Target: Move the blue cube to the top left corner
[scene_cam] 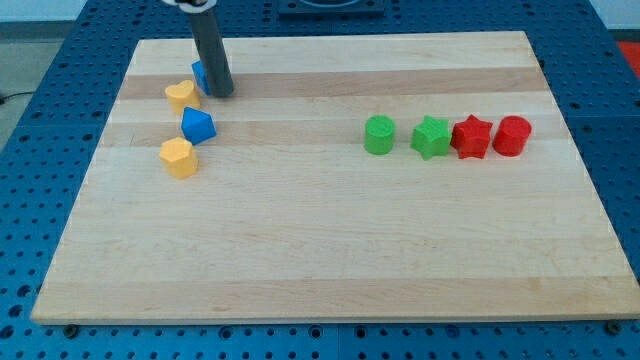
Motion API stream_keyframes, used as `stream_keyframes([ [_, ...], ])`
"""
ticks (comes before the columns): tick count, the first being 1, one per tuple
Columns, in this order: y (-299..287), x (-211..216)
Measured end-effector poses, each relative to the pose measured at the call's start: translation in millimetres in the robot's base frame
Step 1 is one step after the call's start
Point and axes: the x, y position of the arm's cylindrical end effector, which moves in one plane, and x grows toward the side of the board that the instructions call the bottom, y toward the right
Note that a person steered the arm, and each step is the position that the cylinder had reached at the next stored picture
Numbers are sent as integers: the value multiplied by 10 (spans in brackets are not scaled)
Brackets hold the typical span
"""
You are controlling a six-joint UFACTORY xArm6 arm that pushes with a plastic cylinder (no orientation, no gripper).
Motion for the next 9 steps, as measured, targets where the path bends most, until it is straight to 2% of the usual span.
stream_keyframes([
  [4, 339, -17],
  [8, -290, -370],
  [9, 0, -481],
])
